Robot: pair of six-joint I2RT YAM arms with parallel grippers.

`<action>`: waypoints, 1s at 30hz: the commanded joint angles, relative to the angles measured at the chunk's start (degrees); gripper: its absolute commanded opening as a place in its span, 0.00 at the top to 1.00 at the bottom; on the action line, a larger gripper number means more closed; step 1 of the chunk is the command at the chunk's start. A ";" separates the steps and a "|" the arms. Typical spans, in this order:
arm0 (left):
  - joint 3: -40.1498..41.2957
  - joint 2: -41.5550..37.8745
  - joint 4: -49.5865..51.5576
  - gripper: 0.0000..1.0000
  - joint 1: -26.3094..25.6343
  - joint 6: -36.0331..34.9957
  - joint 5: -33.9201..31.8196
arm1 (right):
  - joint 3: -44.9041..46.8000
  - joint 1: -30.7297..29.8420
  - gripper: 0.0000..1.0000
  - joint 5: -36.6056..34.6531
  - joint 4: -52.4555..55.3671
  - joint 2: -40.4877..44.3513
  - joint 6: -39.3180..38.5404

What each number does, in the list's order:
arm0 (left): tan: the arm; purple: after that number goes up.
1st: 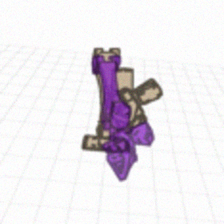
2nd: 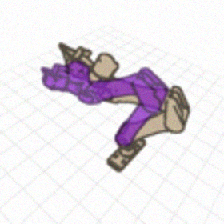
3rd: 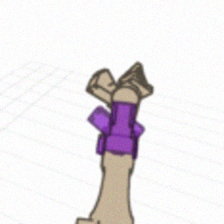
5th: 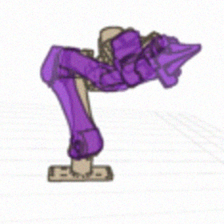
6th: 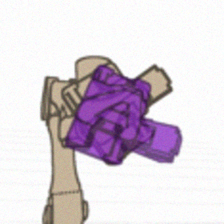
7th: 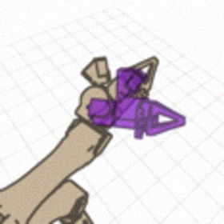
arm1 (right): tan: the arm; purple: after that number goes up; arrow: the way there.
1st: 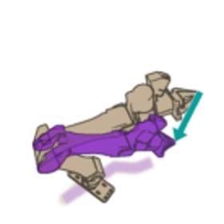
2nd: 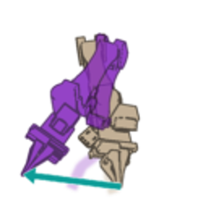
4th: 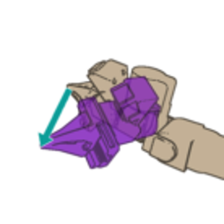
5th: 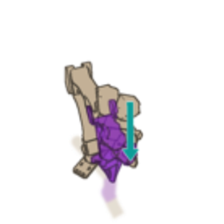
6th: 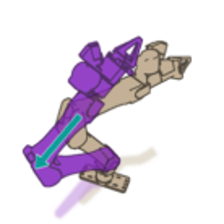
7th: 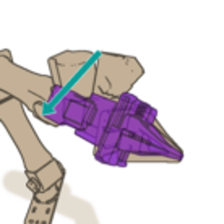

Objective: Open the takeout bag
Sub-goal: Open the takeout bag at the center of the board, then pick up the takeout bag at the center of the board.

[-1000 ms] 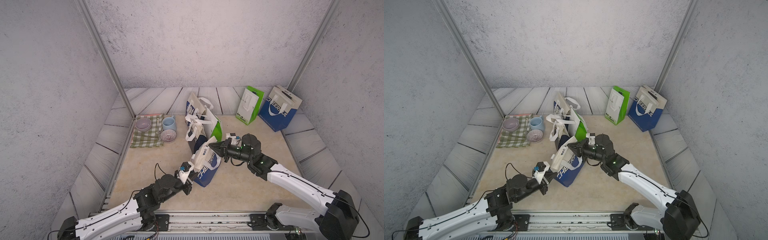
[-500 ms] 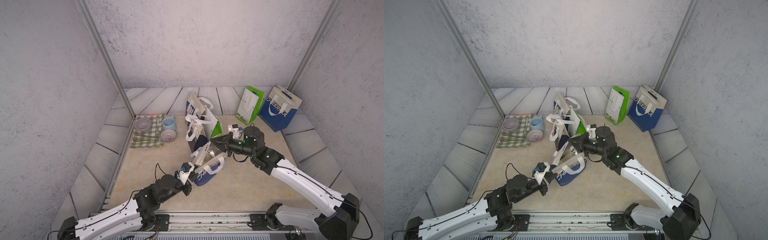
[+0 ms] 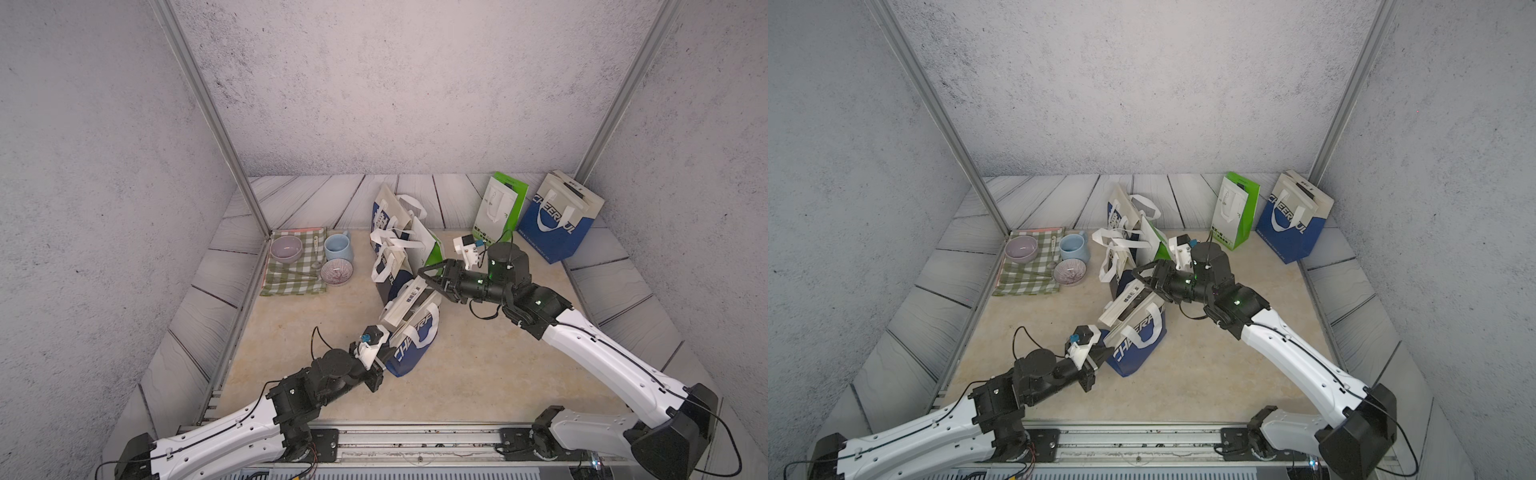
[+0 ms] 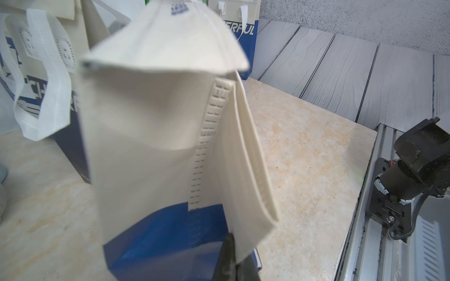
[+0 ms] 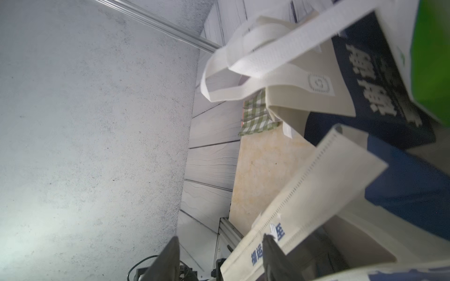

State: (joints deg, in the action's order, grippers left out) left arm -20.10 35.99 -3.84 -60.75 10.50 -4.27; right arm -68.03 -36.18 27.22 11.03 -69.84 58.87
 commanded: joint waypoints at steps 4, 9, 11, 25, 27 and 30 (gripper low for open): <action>-1.13 -1.70 3.44 1.00 0.19 0.33 0.49 | -2.13 1.74 0.38 -4.34 13.50 6.95 -39.24; -2.05 -3.55 6.38 1.00 0.17 1.28 0.21 | 3.19 2.11 0.26 -11.64 17.08 12.17 -57.89; -2.29 -4.50 7.64 1.00 0.19 2.00 -0.57 | 5.88 2.25 0.22 -11.60 16.47 13.34 -63.55; -5.57 -7.58 15.04 1.00 0.14 3.47 -2.73 | 7.43 2.63 0.12 0.55 13.30 2.46 -74.57; -5.70 -7.68 15.33 1.00 0.17 3.42 -2.70 | 6.57 2.68 0.12 2.29 12.69 0.85 -74.72; -5.74 -7.71 15.48 1.00 0.19 3.34 -2.91 | 5.70 2.63 0.11 2.73 11.86 -1.50 -74.97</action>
State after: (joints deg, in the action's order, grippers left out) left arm -24.10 28.82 10.41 -60.75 13.54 -6.39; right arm -60.23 -33.78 26.70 24.64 -70.02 -14.37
